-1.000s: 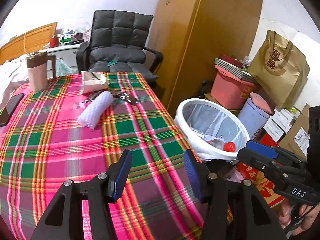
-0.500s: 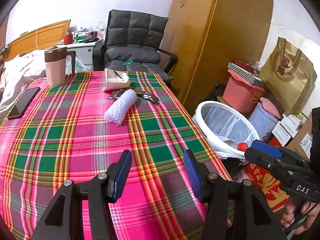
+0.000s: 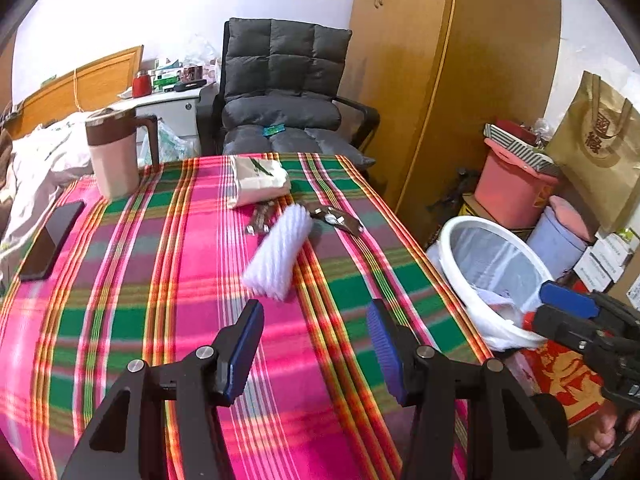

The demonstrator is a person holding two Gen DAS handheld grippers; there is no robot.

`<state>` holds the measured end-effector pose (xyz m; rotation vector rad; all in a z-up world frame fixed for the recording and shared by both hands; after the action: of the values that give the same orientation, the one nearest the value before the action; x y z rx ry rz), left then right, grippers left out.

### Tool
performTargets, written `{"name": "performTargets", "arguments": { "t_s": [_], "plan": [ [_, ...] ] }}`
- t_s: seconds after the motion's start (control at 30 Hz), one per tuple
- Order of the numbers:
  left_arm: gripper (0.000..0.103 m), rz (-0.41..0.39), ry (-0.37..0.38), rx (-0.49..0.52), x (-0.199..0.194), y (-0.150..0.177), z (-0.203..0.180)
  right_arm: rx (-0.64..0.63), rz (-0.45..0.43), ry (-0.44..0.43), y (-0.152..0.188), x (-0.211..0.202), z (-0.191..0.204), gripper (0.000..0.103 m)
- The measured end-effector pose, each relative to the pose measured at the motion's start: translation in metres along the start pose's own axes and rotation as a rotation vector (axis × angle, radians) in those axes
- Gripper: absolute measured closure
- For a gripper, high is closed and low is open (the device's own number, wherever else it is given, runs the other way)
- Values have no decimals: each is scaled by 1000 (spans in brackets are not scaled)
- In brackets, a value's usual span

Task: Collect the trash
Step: 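Grasp the other mesh sleeve with the left tool while the right tool grasps the brown metal opener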

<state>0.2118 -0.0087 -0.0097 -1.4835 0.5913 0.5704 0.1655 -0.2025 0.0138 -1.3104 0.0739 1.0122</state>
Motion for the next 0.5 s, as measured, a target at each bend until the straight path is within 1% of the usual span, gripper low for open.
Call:
{"name": "performTargets", "arguments": {
  "t_s": [0.23,0.47,0.5],
  "plan": [
    [50,39,-19,28,47,-24,6,-48,3,-27,-25,16,-1,50],
    [50,133,-47,17,98,-25,9,-61,31,-28,-39,40,-9,50],
    [51,148,-54,14,105,-23,10,-62,34,-25,-41,43,-11,50]
  ]
}}
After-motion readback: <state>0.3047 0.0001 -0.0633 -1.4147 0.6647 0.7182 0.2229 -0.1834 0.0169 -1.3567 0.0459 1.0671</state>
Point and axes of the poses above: each gripper's, at about its wrist camera, not at the fingertips, and x roughly the way its jaws point, z to its left, y to its underside, the point moved 3 cm from there along x, roughly the way its jaws point, and after that the axes turned 12 degrees about -y, right-handed, at the moved point
